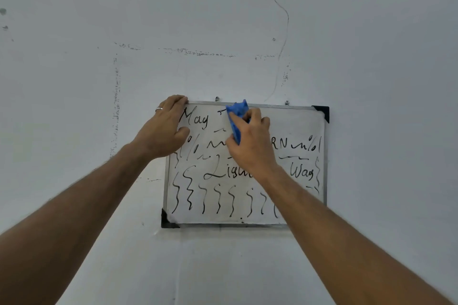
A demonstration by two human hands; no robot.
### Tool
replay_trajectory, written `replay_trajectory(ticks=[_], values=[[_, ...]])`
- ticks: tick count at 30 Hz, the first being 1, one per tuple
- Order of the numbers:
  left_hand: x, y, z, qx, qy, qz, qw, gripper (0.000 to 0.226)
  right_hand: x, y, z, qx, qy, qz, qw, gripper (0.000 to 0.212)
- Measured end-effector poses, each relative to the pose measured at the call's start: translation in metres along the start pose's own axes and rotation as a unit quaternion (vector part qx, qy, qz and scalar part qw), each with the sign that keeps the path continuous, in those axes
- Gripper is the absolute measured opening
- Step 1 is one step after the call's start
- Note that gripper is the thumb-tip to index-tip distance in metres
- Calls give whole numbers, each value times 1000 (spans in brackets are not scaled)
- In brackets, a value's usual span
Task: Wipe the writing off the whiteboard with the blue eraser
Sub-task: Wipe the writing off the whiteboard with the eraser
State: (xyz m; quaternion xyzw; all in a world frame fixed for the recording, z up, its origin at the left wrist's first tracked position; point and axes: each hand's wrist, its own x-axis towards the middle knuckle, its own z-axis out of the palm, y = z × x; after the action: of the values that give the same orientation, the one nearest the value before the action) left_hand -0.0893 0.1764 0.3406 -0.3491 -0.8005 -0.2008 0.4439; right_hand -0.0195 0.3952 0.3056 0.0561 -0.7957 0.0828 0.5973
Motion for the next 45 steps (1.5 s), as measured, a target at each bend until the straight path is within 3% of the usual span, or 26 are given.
replay_trajectory(ticks=[5, 8, 12, 14, 16, 20, 25, 27, 30, 35, 39, 41, 45], values=[[-1, 0, 0, 21, 2, 10, 1000, 77, -4, -8, 6, -21, -67, -92, 993, 60], [-1, 0, -1, 67, 11, 21, 997, 77, 2, -13, 5, 18, -15, -12, 1000, 59], [-7, 8, 2, 90, 139, 25, 986, 52, -3, -33, 14, 5, -71, -83, 994, 62], [-17, 19, 5, 25, 156, -3, 987, 31, 0, -25, 7, 7, -90, -82, 993, 61], [-27, 34, 10, -67, 117, -31, 990, 26, 3, -20, -1, 40, -80, -59, 994, 61], [-33, 71, 20, -272, 76, -90, 955, 45, 1, -27, -11, 160, -76, -39, 983, 75], [-20, 92, 23, -370, 74, -125, 918, 50, -3, -27, -30, 279, -138, -53, 949, 93], [-18, 88, 20, -320, 99, -122, 934, 48, -3, -24, -42, 300, -174, -68, 935, 88], [-21, 75, 16, -161, 113, -89, 976, 55, 4, -16, -55, 283, -199, -75, 935, 73], [-31, 44, 8, 33, 145, -92, 985, 70, 33, 13, -59, 74, -95, -51, 991, 58], [-37, 16, 11, 73, 137, -99, 983, 71, 45, 35, -53, -97, -174, -36, 979, 63], [-35, 12, 17, 71, 124, -94, 985, 73, 43, 37, -44, -111, -199, -33, 973, 66], [-41, 5, 23, 119, 76, -32, 989, 76, 38, 41, -37, -109, -175, -44, 978, 67]])
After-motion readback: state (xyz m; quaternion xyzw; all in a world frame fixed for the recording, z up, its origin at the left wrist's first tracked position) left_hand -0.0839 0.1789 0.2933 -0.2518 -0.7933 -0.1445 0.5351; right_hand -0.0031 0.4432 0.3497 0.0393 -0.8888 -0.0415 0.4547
